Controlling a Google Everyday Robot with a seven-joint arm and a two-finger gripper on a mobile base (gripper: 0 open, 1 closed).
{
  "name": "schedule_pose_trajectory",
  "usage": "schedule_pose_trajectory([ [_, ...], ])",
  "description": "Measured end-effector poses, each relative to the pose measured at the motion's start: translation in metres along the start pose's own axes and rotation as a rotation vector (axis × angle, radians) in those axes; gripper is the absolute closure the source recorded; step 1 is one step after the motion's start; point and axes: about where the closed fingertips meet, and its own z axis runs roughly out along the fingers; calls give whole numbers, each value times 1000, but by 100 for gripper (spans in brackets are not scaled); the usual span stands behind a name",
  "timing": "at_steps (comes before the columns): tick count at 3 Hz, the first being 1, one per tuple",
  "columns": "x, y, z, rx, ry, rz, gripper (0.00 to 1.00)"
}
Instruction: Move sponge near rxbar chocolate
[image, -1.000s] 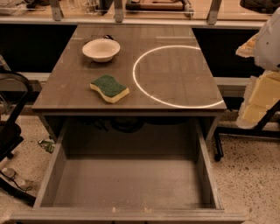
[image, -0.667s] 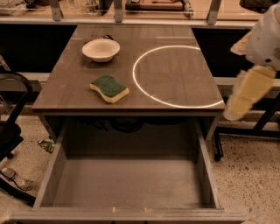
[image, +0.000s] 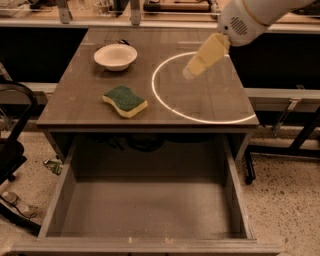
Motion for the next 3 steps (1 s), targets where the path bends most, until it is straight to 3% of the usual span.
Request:
schedule_pose_trajectory([
  [1,-43,-6,11,43,-120,82,0],
  [2,-54,-11,14,67,-161,92,0],
  [3,-54,-11,14,67,-161,92,0],
])
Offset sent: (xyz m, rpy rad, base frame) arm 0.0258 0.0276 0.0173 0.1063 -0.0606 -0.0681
